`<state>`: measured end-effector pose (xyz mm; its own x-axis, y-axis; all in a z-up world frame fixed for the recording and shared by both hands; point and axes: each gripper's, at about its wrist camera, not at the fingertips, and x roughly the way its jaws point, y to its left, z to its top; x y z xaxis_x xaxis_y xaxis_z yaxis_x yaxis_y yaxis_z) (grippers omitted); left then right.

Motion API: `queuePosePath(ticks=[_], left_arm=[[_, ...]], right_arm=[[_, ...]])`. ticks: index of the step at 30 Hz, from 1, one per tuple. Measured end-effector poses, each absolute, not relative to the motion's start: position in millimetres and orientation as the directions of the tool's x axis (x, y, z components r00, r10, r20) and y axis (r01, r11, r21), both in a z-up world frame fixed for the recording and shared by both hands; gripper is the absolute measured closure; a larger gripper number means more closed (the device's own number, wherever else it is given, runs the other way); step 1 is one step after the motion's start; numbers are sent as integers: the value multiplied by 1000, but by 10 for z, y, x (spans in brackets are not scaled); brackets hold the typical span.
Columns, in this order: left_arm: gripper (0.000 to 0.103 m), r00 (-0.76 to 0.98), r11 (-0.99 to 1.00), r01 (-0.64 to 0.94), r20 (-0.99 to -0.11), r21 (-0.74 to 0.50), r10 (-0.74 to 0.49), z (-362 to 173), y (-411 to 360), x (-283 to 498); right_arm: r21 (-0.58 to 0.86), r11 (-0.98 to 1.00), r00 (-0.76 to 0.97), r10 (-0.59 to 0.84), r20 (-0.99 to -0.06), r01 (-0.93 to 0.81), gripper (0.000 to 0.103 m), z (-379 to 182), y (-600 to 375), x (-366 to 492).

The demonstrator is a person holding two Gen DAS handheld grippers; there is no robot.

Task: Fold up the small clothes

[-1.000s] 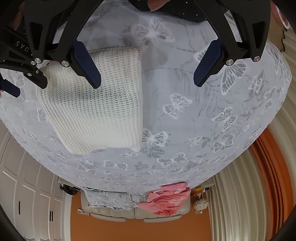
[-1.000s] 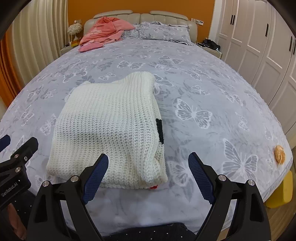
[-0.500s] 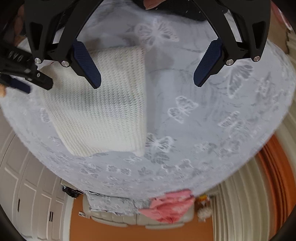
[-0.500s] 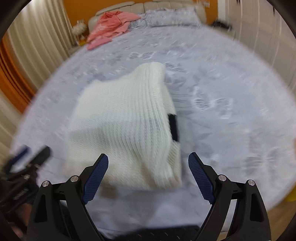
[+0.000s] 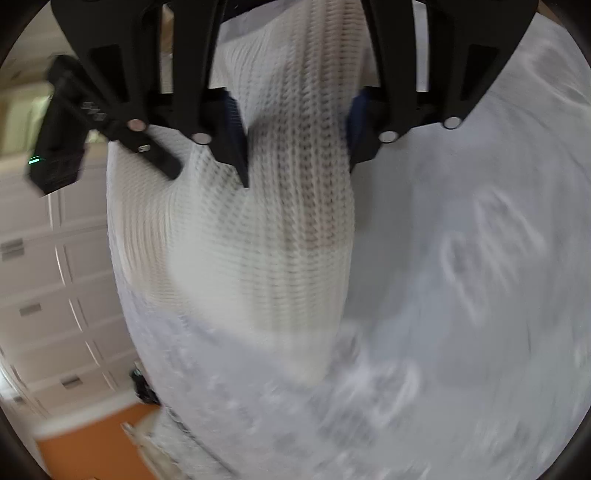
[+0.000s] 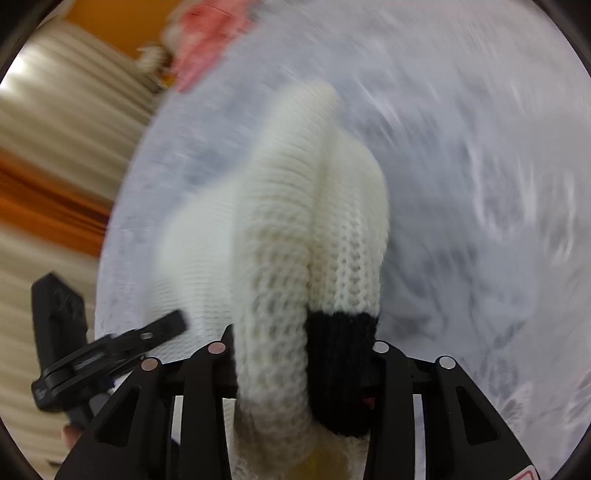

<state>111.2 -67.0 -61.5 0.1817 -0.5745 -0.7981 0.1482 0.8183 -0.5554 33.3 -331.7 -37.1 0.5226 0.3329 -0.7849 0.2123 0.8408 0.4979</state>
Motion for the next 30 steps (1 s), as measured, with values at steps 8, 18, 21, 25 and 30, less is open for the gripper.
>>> queuePosePath(ticks=[8,18,21,25,30], left_arm=[[46,378,860,177,-774,-479,-508,29,145,1025],[7,611,986,166,-786,16,-90,34,204,416],[7,648,973,222,-755,62,-99,111,-33,212],[7,656,973,220,-748,66,-98,100,-163,68],[7,671,988,146,-738,44,-67,56,-180,-110]], right_arm=[[474,880,573,378,-727,21,52,-22,-2454,544],[183,969,631,37,-775,168,31,-110,-2352,-226],[117,977,623,-19,-782,177,31,-179,-2350,-435],[7,984,634,-109,-766,176,31,-218,-2332,-638],[2,983,644,-117,-756,181,21,-213,-2355,-796]])
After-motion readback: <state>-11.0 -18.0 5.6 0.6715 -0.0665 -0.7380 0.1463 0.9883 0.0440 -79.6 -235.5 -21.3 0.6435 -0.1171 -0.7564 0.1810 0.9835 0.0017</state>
